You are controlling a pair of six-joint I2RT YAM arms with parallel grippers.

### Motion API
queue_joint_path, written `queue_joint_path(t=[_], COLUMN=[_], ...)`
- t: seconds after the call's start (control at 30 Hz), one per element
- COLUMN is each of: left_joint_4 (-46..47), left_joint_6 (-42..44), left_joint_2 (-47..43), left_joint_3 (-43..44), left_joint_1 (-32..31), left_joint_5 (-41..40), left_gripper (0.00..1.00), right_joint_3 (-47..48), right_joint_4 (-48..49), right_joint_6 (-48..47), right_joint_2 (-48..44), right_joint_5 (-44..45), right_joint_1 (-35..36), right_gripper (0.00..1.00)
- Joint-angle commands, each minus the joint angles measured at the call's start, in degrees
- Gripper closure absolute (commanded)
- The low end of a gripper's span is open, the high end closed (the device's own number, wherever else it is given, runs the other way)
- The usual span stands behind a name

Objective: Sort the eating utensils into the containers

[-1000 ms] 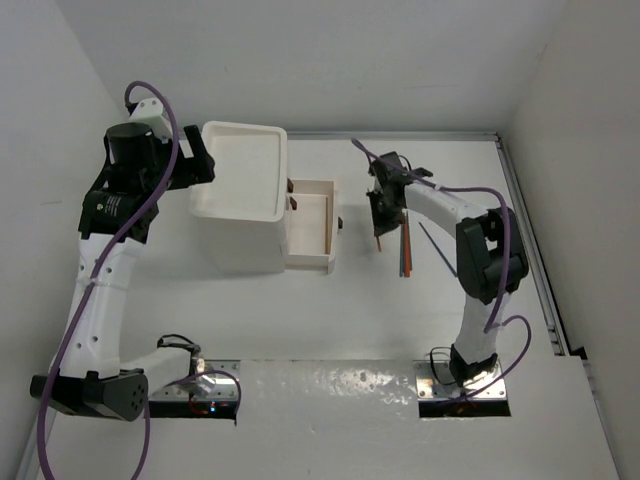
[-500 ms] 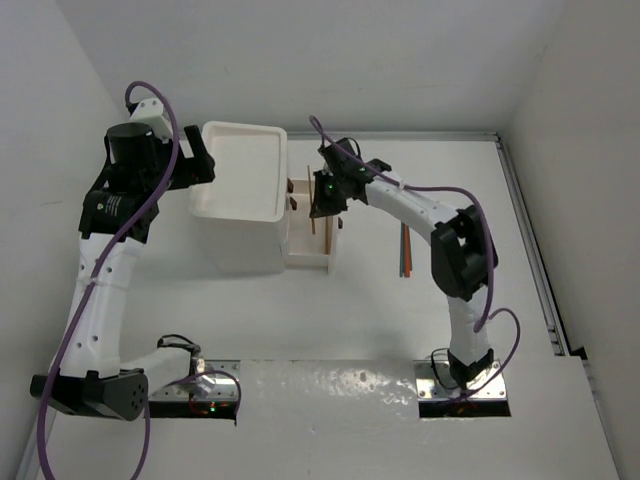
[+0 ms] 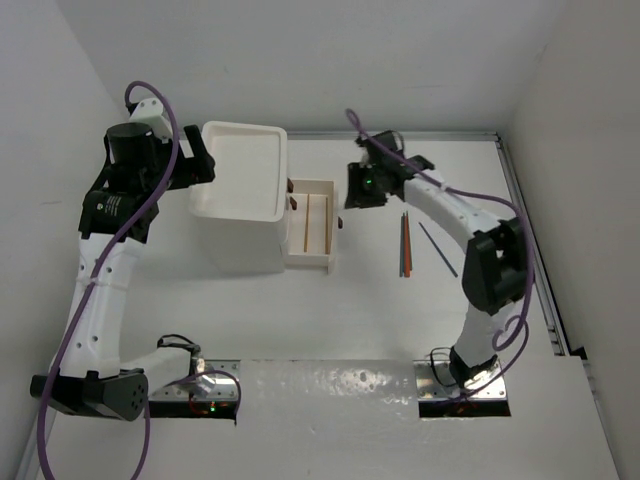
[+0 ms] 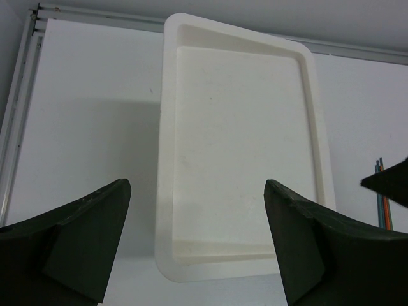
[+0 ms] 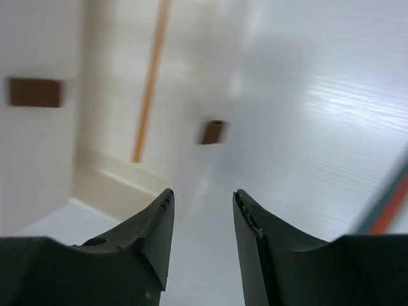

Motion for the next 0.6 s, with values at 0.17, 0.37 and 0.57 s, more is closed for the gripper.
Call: queue_joint_path(t=[0.17,0.37,0.57], left_joint_4=[2.7,2.6,2.8], left_joint_6=[-0.8,-0.6,-0.6], left_joint_2=[-1.2,-0.9,-0.6], left_joint_3=[-0.5,-0.5,-0.2], left_joint_1=[-0.5,-0.6,-0.6], left_joint_5=[0.9,0.9,0.9], left_gripper=[0.16,0.16,0.16], right_joint_3=[-7.4,-7.7,-11.9], right_joint_4=[-10.4,-17.2,-14.0], right_joint_6=[-21.7,-30.7,-31.1], right_joint_2=[-5.8,-0.1,2.0], right_joint_5=[9.2,4.6,4.1], right_joint_1=[-18.5,-28.3,-33.4], right_gripper=[0.56,0.54,0.55])
